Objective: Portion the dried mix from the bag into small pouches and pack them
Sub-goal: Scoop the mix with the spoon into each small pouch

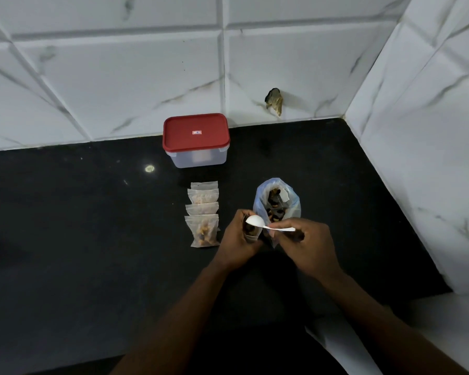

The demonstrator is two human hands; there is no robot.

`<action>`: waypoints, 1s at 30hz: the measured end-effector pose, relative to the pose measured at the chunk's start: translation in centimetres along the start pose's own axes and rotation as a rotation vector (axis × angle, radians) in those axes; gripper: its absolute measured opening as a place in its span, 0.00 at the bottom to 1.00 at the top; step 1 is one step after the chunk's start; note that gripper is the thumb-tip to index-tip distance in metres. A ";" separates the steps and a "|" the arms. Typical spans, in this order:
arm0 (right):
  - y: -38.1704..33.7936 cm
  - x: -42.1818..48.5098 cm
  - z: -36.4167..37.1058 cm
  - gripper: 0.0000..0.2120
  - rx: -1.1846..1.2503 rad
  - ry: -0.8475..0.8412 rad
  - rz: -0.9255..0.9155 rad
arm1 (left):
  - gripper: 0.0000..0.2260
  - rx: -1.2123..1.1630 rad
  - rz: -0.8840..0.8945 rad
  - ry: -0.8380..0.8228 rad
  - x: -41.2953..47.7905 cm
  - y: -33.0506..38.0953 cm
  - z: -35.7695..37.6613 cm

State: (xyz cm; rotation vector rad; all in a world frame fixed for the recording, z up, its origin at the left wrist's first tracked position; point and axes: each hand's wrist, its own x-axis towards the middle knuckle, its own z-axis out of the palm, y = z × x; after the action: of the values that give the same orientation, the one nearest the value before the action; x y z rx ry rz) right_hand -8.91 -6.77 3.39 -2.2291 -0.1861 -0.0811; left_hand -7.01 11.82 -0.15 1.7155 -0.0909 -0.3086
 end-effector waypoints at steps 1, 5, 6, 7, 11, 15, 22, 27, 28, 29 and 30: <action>0.1 0.0 0.0 0.09 -0.004 -0.008 0.013 | 0.23 0.010 -0.007 0.002 0.0 0.0 0.0; 0.2 -0.2 -0.2 0.09 0.032 0.007 0.047 | 0.22 0.036 -0.034 -0.015 0.3 -0.2 -0.2; 0.1 -0.1 -0.2 0.09 0.090 0.006 0.089 | 0.22 0.038 -0.043 -0.018 0.3 -0.2 -0.2; -0.2 -0.1 -0.2 0.09 0.151 0.006 0.134 | 0.23 0.041 -0.046 -0.018 0.4 -0.4 -0.3; -0.5 0.4 -0.5 0.09 0.409 0.063 0.322 | 0.24 0.070 -0.061 -0.011 0.6 -0.3 -0.3; 0.9 1.2 -1.2 0.08 0.392 0.092 0.449 | 0.24 0.123 -0.074 -0.014 0.8 -0.5 -0.6; 3.3 3.1 -0.6 0.15 -0.137 -0.033 0.343 | 0.25 0.116 -0.085 -0.011 0.6 -0.7 -0.6; 0.5 2.7 0.5 0.15 -0.199 0.056 0.121 | 0.27 0.053 -0.072 -0.013 0.4 -0.4 -0.9; -0.4 2.5 0.8 0.13 -0.126 0.042 0.111 | 0.28 0.037 -0.068 -0.010 0.4 -0.3 -1.0; -1.2 2.2 1.1 0.12 -0.041 0.005 0.127 | 0.29 0.025 -0.075 -0.003 0.4 -0.3 -1.1; -1.9 1.9 1.4 0.11 0.040 -0.045 0.159 | 0.31 0.009 -0.073 -0.003 0.4 0.0 -1.1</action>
State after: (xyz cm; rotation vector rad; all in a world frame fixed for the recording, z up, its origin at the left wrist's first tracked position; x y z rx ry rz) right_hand -7.35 -4.32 4.22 -2.1989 -0.0343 0.0584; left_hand -6.35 12.78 -0.06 1.7302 -0.0324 -0.3650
